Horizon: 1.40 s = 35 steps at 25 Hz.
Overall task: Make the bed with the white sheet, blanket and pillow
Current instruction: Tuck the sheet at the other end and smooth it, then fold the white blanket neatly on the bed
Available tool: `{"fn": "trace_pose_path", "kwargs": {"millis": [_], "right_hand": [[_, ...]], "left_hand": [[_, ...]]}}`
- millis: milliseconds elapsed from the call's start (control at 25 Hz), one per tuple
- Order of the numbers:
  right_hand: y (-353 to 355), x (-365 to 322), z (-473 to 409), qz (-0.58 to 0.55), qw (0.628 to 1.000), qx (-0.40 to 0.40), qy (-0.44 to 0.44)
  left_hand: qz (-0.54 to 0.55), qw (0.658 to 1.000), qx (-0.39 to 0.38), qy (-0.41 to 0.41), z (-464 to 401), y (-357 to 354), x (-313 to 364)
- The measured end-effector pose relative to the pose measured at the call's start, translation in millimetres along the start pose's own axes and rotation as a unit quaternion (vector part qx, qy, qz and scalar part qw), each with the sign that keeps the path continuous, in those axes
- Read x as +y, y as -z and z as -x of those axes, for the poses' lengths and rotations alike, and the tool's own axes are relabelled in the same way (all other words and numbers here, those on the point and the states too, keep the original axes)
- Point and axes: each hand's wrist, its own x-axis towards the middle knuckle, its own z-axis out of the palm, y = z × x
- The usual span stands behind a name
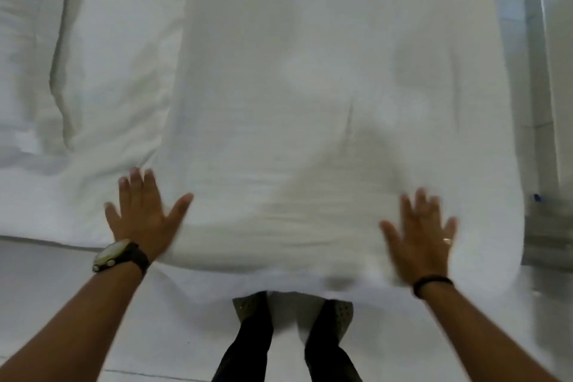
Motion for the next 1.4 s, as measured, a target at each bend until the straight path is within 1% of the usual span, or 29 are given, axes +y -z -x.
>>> {"fn": "trace_pose_path", "kwargs": {"millis": [40,80,120,160,200,240,280,320,360,400,480,520,600,720,800,840,880,920,1000,1040,1120,1200,1280,1320,1400], "right_hand": [[7,33,6,-0.006,0.998,-0.019,-0.066],[14,55,12,-0.025,0.993,-0.040,-0.111],[20,69,19,-0.050,0.988,-0.053,-0.135],[25,77,26,-0.099,0.980,-0.050,-0.165],[28,86,31,-0.176,0.961,-0.034,-0.209],[29,97,36,-0.261,0.930,-0.020,-0.259],[28,110,42,-0.342,0.888,-0.021,-0.306],[25,125,45,-0.394,0.848,-0.045,-0.353],[20,139,47,-0.417,0.819,-0.082,-0.384],[12,151,47,-0.428,0.801,-0.114,-0.403],[-9,172,53,-0.462,0.772,-0.147,-0.412],[-19,177,58,-0.482,0.757,-0.158,-0.412],[-31,175,72,-0.514,0.738,-0.179,-0.399],[-22,157,100,-0.543,0.725,-0.213,-0.365],[-19,154,124,-0.525,0.729,-0.274,-0.343],[-23,153,139,-0.507,0.734,-0.306,-0.332],[-30,154,153,-0.486,0.741,-0.326,-0.330],[-39,156,168,-0.482,0.741,-0.326,-0.336],[-50,154,194,-0.505,0.728,-0.276,-0.372],[-52,152,205,-0.518,0.721,-0.237,-0.395],[-55,145,226,-0.542,0.695,-0.181,-0.437],[-53,132,249,-0.550,0.685,-0.159,-0.450],[-34,116,266,-0.548,0.701,-0.136,-0.435],[-17,112,273,-0.538,0.718,-0.115,-0.425],[27,112,280,-0.510,0.759,-0.072,-0.399]], "left_hand": [[-0.002,1.000,-0.015,-0.010,7,4,-5],[0.005,1.000,-0.008,-0.018,16,4,-2],[0.017,1.000,0.009,-0.019,28,3,1],[0.040,0.999,0.025,-0.012,43,1,1],[0.080,0.996,0.046,0.000,59,1,1],[0.141,0.988,0.055,0.012,75,3,1],[0.223,0.973,0.042,0.030,90,4,-2],[0.302,0.952,0.013,0.050,101,0,-6],[0.357,0.931,-0.034,0.069,109,-3,-9],[0.391,0.913,-0.082,0.079,111,-5,-12],[0.413,0.895,-0.148,0.080,110,-10,-15],[0.422,0.888,-0.167,0.077,107,-12,-15],[0.419,0.886,-0.189,0.055,104,-19,-14],[0.382,0.888,-0.248,0.058,130,-43,-18],[0.356,0.881,-0.299,0.090,161,-69,-23],[0.352,0.879,-0.303,0.106,175,-82,-28],[0.364,0.875,-0.290,0.130,188,-94,-34],[0.395,0.865,-0.265,0.159,200,-104,-41],[0.448,0.840,-0.216,0.216,221,-115,-50],[0.460,0.835,-0.188,0.238,230,-117,-53],[0.463,0.837,-0.129,0.261,244,-118,-59],[0.459,0.849,-0.110,0.239,260,-111,-62],[0.423,0.878,-0.135,0.182,278,-88,-68],[0.396,0.893,-0.147,0.153,283,-72,-76],[0.347,0.917,-0.153,0.126,286,-28,-94]]}}
